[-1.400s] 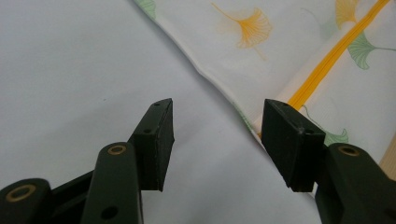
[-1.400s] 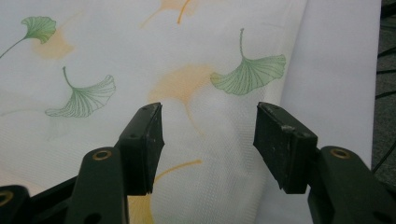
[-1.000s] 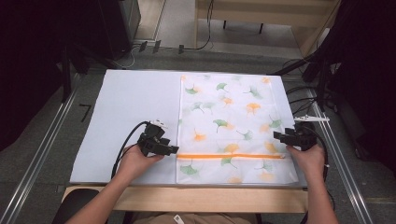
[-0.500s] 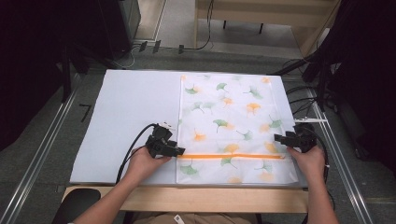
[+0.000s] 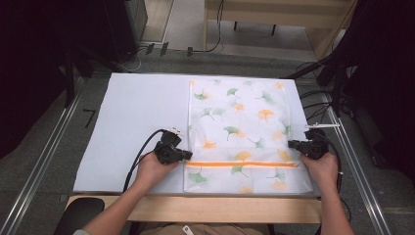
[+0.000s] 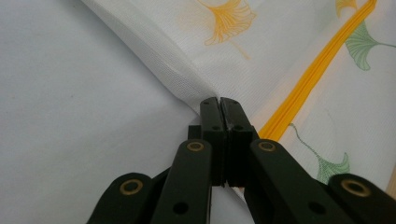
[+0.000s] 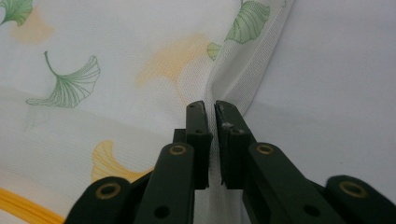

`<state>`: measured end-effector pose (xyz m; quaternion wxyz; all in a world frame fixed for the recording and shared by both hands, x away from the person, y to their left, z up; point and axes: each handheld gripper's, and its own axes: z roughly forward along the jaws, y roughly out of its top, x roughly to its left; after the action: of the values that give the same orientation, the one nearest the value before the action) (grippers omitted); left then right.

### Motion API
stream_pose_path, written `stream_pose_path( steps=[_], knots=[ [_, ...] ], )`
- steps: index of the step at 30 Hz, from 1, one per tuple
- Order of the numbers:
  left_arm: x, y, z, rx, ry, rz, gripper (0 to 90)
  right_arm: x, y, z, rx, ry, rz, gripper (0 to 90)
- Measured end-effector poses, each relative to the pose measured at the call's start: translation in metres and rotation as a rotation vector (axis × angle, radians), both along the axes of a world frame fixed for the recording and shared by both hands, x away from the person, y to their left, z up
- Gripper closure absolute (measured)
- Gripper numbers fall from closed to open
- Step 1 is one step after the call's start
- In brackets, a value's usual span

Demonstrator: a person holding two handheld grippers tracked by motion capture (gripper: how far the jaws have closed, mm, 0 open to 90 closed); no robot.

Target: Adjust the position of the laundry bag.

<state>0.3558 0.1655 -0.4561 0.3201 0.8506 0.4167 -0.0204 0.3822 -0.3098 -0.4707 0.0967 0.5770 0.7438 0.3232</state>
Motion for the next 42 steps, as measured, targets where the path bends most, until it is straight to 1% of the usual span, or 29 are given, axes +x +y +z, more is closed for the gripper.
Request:
stream_pose_path(
  steps=[2,4,7,8,10,12,14,17,18,20,21,24,25,28,30,31,32,33,35,36,41,42],
  knots=[
    [0.001,0.001,0.001,0.004,0.001,-0.01,90.0,0.0,0.0,0.001,0.007,-0.002,0.002,88.6],
    [0.001,0.002,0.002,0.007,0.002,-0.014,90.0,0.0,0.001,0.001,0.002,-0.005,0.002,88.8],
    [0.002,0.005,0.003,-0.003,0.009,-0.004,90.0,0.0,0.003,0.003,0.001,-0.006,0.004,89.2],
    [0.002,0.006,0.003,0.002,0.009,-0.008,90.0,0.0,0.004,0.003,0.001,-0.008,0.013,89.4],
    [0.003,0.009,0.004,0.0,0.014,-0.008,90.0,0.001,0.006,0.004,0.003,-0.003,0.015,89.6],
    [0.003,0.011,0.005,-0.01,0.018,0.003,90.0,0.001,0.009,0.004,0.001,-0.002,0.019,89.6],
    [0.004,0.016,0.006,-0.012,0.025,0.007,90.0,0.003,0.012,0.005,-0.013,-0.003,0.034,89.6],
    [0.004,0.02,0.008,-0.017,0.027,0.016,90.0,0.004,0.016,0.005,-0.006,0.001,0.039,89.6],
    [0.004,0.024,0.009,-0.012,0.026,0.025,90.0,0.005,0.019,0.006,-0.008,-0.001,0.051,89.6],
    [0.004,0.027,0.009,-0.01,0.029,0.023,90.0,0.006,0.02,0.007,-0.007,0.001,0.058,89.5],
    [0.004,0.029,0.01,-0.012,0.03,0.032,90.0,0.006,0.023,0.007,-0.005,0.001,0.064,89.5],
    [0.004,0.038,0.012,0.0,0.04,0.025,90.0,0.009,0.032,0.009,-0.01,0.001,0.091,89.6],
    [0.004,0.038,0.012,0.0,0.04,0.025,90.0,0.009,0.034,0.009,-0.012,-0.002,0.099,89.5],
    [0.004,0.047,0.013,-0.008,0.048,0.038,90.0,0.011,0.039,0.01,-0.009,-0.003,0.114,89.5],
    [0.004,0.052,0.016,-0.01,0.042,0.047,90.0,0.012,0.043,0.011,-0.011,0.0,0.124,89.5],
    [0.004,0.056,0.017,-0.013,0.044,0.048,90.0,0.013,0.045,0.011,-0.011,-0.003,0.137,89.4],
    [0.004,0.059,0.019,-0.015,0.04,0.058,90.0,0.012,0.05,0.012,-0.015,-0.002,0.146,89.3],
    [0.004,0.062,0.02,-0.021,0.041,0.058,90.0,0.012,0.05,0.012,-0.015,-0.002,0.146,89.3],
    [0.004,0.068,0.021,-0.024,0.049,0.063,90.0,0.011,0.057,0.015,-0.023,-0.01,0.159,89.3],
    [0.004,0.071,0.022,-0.021,0.051,0.069,90.0,0.01,0.059,0.016,-0.024,-0.021,0.166,89.3],
    [0.003,0.085,0.025,-0.019,0.054,0.091,90.0,0.013,0.072,0.017,-0.02,-0.01,0.196,89.3],
    [0.003,0.089,0.025,-0.02,0.056,0.092,90.0,0.015,0.076,0.017,-0.021,-0.011,0.21,89.3]
  ],
)
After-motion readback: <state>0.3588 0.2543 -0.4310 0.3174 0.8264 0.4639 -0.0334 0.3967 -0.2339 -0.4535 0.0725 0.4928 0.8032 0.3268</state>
